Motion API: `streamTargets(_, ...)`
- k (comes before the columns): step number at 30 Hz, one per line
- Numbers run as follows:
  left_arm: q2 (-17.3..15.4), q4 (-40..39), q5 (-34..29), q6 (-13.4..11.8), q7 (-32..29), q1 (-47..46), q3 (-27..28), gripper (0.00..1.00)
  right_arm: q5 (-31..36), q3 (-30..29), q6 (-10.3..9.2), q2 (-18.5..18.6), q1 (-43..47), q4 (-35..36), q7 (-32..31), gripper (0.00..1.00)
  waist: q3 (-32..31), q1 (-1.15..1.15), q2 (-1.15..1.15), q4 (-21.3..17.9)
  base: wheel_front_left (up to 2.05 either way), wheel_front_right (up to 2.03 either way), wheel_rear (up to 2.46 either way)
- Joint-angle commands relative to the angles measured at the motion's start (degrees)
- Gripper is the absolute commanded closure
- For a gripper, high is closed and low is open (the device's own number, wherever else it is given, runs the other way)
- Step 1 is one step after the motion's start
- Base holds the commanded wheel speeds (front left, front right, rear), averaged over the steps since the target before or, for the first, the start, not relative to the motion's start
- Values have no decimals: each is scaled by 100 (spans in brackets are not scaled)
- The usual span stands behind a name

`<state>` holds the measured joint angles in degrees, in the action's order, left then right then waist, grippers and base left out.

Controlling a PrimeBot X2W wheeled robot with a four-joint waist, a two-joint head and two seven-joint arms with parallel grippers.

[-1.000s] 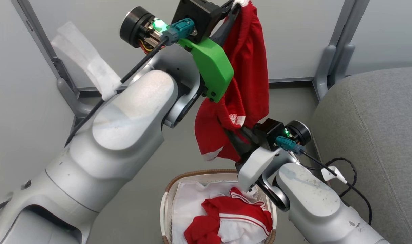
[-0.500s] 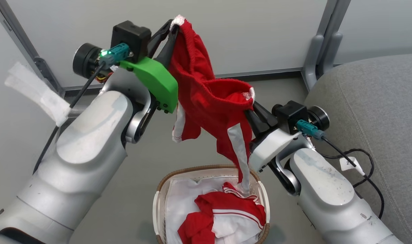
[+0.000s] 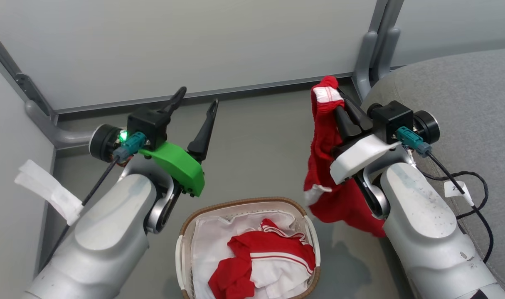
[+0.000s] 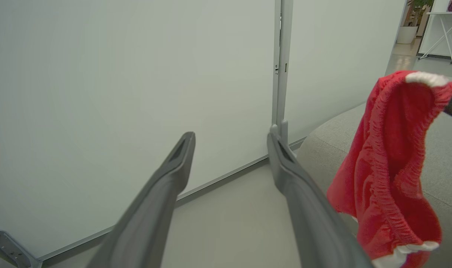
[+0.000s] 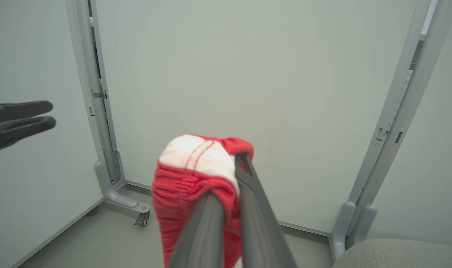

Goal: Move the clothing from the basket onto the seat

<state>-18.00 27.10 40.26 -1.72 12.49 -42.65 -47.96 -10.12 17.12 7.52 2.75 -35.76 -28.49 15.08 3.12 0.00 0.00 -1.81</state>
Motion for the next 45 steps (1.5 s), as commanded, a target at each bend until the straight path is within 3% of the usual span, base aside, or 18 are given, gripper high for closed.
streamTargets(1,17,0,-63,30,69,150,-40,0,105,-130,-6,25,91,6,14,100,56,0,0,-122,0,0,0)
streamTargets(13,295,-98,-174,63,228,749,-323,0,648,-1079,-6,22,366,366,14,100,247,0,0,-1131,0,0,0)
streamTargets(30,526,-252,-370,72,272,1076,-533,0,876,-1639,-6,82,818,1062,14,100,559,0,0,-2515,0,0,0)
streamTargets(37,536,-310,-468,20,267,959,-610,0,763,-1688,-6,198,801,1039,13,100,797,0,0,-2651,0,0,0)
streamTargets(45,550,-441,-632,-19,196,662,-667,0,478,-1642,-6,495,-57,692,-119,100,1279,0,0,-2410,0,0,0)
